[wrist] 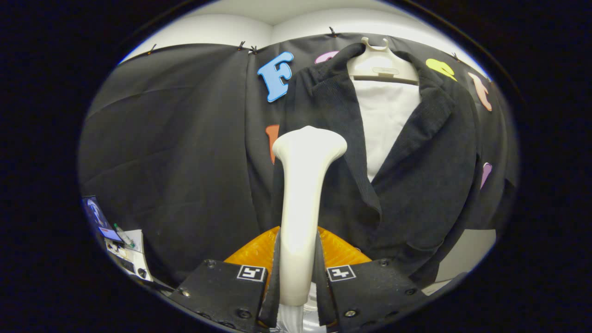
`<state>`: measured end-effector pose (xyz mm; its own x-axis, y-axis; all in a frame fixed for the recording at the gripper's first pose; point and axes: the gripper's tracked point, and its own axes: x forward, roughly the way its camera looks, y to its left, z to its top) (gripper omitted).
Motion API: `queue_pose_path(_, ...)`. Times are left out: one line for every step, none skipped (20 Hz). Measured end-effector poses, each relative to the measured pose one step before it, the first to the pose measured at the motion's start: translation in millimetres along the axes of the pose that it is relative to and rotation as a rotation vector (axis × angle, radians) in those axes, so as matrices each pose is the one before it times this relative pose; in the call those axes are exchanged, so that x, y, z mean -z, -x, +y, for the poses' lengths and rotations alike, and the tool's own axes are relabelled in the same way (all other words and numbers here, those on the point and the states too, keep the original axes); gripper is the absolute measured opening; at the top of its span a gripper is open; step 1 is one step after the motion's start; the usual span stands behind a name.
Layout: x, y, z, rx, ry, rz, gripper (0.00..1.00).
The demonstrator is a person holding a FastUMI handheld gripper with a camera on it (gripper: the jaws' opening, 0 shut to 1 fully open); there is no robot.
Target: Iron the clothes twice with a garment steamer, once on the left side and once on the right side.
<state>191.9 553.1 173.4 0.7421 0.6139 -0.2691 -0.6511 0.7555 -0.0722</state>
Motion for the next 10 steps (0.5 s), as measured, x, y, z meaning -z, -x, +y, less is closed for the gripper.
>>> queue_pose_path(4.06,0.99,-0.83,-0.00055,-0.00173,0.00657,0.35)
queue_pose_path(5.35,1.71,-0.24,0.00108,-0.00292,0.00779,0.35)
queue_pose_path(5.99,1.35,-1.09,0.00067,-0.00376,0.00813,0.35)
queue_pose_path(5.31,0.41,-0.42,-0.00118,-0.00073,0.00987,0.35)
queue_pose_path(3.42,-1.06,-0.15,-0.00152,-0.00193,0.00836,0.35)
queue_pose_path(3.75,-2.21,-0.65,-0.00061,-0.00270,0.00907,0.35)
queue_pose_path(3.77,-1.44,-0.43,-0.00142,-0.00292,0.01048,0.35)
queue_pose_path(6.65,-0.97,-3.32,-0.00034,-0.00532,0.01165,0.35)
queue_pose_path(5.47,-0.80,-2.28,0.00050,-0.00548,0.01041,0.35)
queue_pose_path(10.02,5.51,-0.68,0.00211,-0.00117,0.00838,0.35)
